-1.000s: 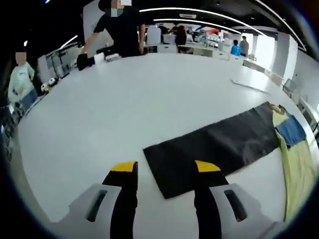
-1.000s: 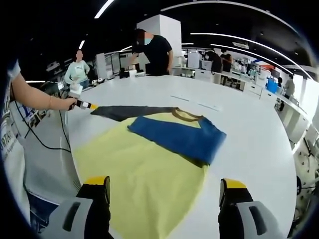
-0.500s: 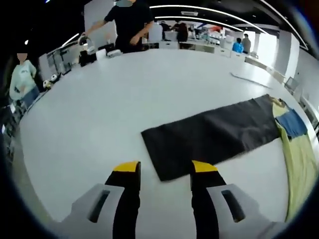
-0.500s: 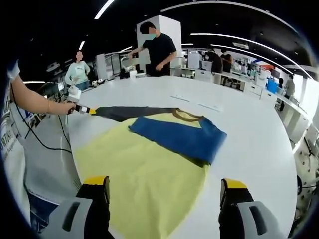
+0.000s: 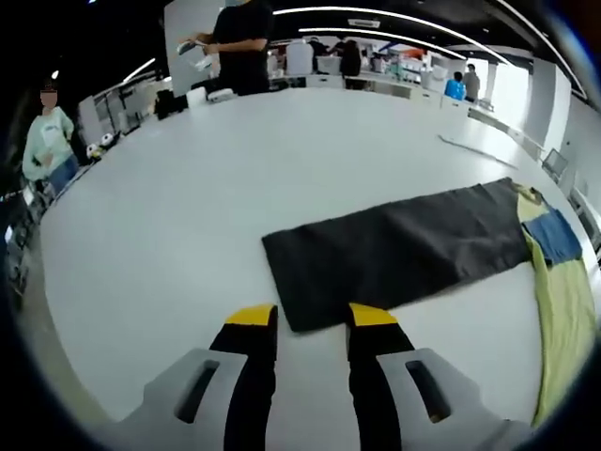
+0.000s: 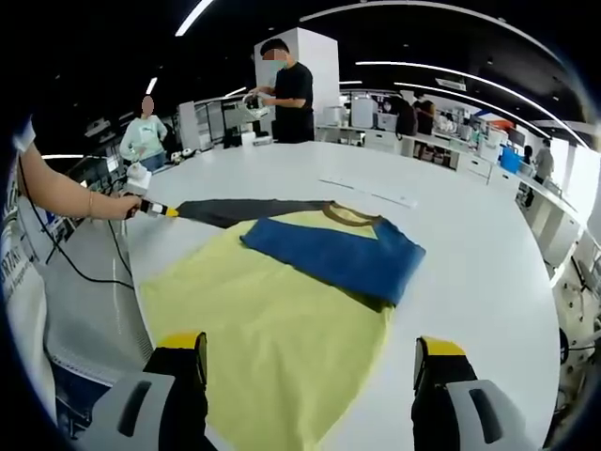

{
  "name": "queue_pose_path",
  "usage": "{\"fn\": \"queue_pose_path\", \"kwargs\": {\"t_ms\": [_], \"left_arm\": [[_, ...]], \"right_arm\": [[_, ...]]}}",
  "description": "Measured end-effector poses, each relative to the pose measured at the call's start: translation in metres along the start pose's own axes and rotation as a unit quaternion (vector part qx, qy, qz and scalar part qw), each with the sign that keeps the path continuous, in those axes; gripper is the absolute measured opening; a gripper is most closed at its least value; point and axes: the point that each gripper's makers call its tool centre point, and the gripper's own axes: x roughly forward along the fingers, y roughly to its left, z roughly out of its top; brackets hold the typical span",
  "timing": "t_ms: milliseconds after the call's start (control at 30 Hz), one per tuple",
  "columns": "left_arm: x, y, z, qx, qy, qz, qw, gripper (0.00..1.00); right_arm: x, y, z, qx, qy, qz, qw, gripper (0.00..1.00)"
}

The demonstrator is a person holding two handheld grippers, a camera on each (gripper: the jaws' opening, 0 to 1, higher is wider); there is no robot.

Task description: Fold the garment on the visible template until the final outline fits inside the template.

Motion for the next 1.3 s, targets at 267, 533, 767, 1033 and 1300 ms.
{"fn": "queue_pose_path", "kwargs": {"t_ms": [267,533,767,1033,1300], "left_arm": [[0.0005,0.0021,-0.0005,-0.02,0.0,0.012,0.9997,0.22],[-0.0017,0.0066,-0.0022,-0.033,0.012,0.037,0.9987,0.14],[-0.0033,0.0084,-0.0032,-0.039,0.021,0.038,0.9983,0.08],[-0.0035,0.0064,-0.0029,-0.031,0.016,0.021,0.9992,0.04],[-0.0038,0.0015,-0.0007,-0.024,0.021,0.007,0.9995,0.01]], "right_arm": [[-0.0014,-0.0014,0.0018,0.003,-0.002,-0.006,1.0,0.9],[-0.002,0.0005,0.0001,-0.005,0.006,-0.008,0.9999,0.89],[-0.0039,0.0039,0.0029,0.001,-0.001,-0.008,1.0,0.89],[-0.005,0.0061,0.0031,-0.001,-0.004,-0.003,1.0,0.9],[-0.004,0.0056,0.0048,0.001,-0.007,-0.002,1.0,0.9]]}}
